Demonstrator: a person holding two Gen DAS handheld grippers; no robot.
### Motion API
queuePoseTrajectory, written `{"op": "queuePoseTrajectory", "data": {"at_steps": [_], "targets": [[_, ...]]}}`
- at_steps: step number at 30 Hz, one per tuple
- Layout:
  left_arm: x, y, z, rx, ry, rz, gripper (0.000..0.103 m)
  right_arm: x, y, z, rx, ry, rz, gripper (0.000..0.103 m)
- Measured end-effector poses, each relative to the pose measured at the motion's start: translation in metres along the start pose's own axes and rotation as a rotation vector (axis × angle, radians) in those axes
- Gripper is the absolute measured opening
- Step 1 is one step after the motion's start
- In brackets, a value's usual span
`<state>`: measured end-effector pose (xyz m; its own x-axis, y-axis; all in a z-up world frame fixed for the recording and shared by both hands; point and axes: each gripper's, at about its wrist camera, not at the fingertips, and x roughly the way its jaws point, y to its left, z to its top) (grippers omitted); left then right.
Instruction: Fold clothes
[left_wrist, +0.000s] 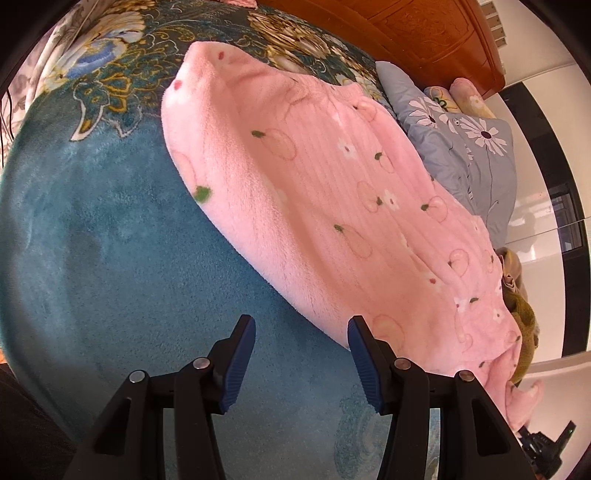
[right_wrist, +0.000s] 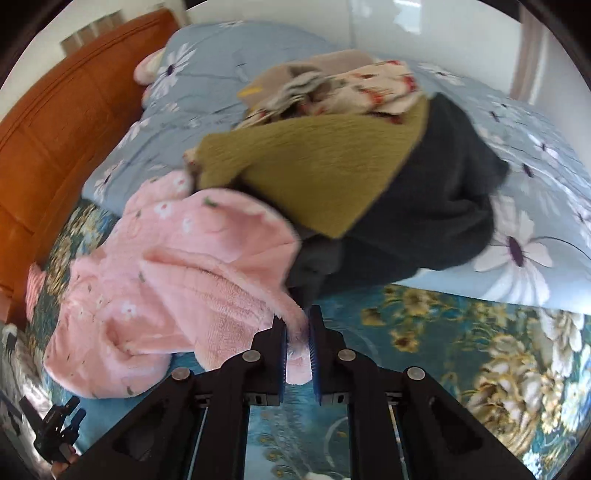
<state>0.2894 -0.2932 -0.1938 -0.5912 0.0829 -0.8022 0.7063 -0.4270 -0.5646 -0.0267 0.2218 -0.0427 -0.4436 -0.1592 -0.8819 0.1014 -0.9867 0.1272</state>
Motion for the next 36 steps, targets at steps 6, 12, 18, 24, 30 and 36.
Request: {"op": "queuePoseTrajectory", "data": {"at_steps": [6, 12, 18, 24, 30, 36], "targets": [[-0.003, -0.002, -0.001, 0.012, 0.000, -0.008, 0.056, -0.008, -0.156, -0.018, 0.358, -0.045, -0.310, 0.006], [-0.004, -0.001, -0.002, 0.005, -0.009, -0.001, 0.058, 0.007, -0.170, -0.043, 0.532, -0.022, -0.208, 0.006], [-0.002, -0.001, -0.001, 0.003, -0.001, -0.005, 0.058, 0.038, 0.002, -0.039, 0.061, 0.042, 0.115, 0.020], [0.004, 0.012, 0.003, -0.076, 0.015, -0.031, 0.058, 0.112, 0.160, -0.102, -0.238, 0.302, 0.398, 0.046], [0.012, 0.025, 0.008, -0.151, 0.030, -0.054, 0.061, 0.159, 0.199, -0.126, -0.059, 0.352, 0.495, 0.050], [0.026, 0.023, 0.015, -0.147, 0.032, -0.072, 0.059, 0.180, 0.196, -0.128, 0.158, 0.397, 0.554, 0.049]]}}
